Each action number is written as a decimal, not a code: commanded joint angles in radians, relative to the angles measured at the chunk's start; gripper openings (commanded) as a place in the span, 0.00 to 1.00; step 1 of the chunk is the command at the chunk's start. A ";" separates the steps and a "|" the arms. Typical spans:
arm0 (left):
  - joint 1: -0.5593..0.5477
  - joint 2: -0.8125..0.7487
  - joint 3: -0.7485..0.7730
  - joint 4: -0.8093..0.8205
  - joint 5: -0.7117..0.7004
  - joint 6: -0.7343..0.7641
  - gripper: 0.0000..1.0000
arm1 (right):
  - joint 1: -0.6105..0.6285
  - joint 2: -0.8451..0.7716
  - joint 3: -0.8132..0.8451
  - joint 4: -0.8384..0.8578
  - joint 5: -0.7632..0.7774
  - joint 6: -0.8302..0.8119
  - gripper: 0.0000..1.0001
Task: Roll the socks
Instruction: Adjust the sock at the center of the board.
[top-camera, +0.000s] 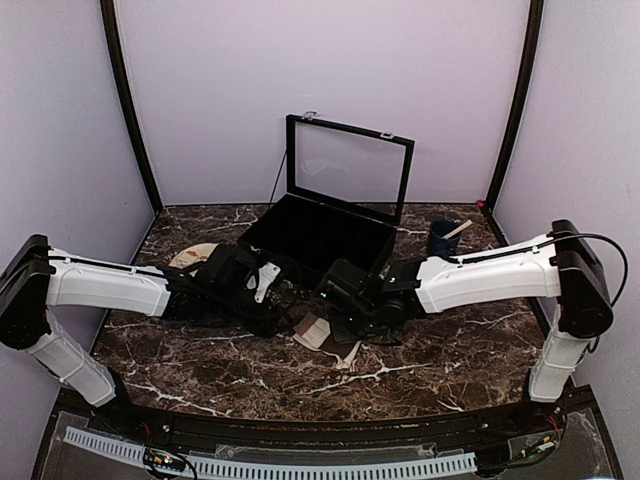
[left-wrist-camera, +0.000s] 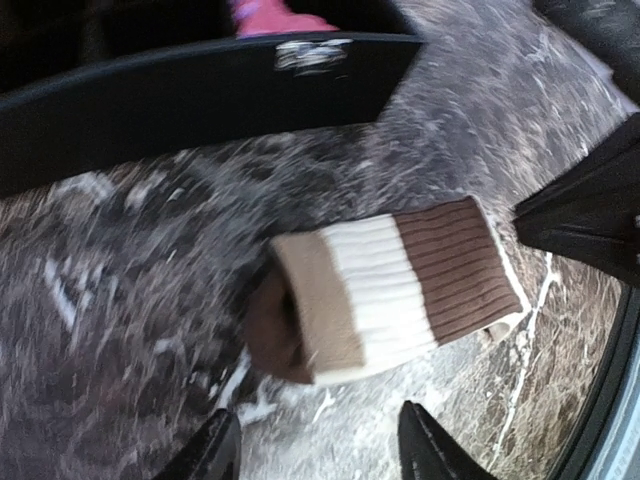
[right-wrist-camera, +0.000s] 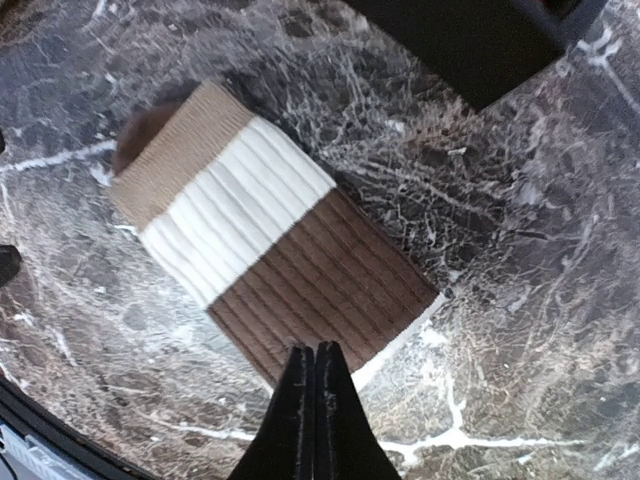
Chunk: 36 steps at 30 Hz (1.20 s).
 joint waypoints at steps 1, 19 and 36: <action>-0.011 0.066 0.095 0.020 0.119 0.039 0.49 | 0.001 -0.029 -0.116 0.227 -0.035 0.013 0.00; -0.008 0.295 0.246 0.004 0.357 -0.149 0.00 | -0.012 -0.097 -0.416 0.736 -0.076 0.016 0.00; 0.078 0.406 0.112 0.285 0.429 -0.404 0.00 | -0.055 0.040 -0.598 1.216 -0.198 0.112 0.00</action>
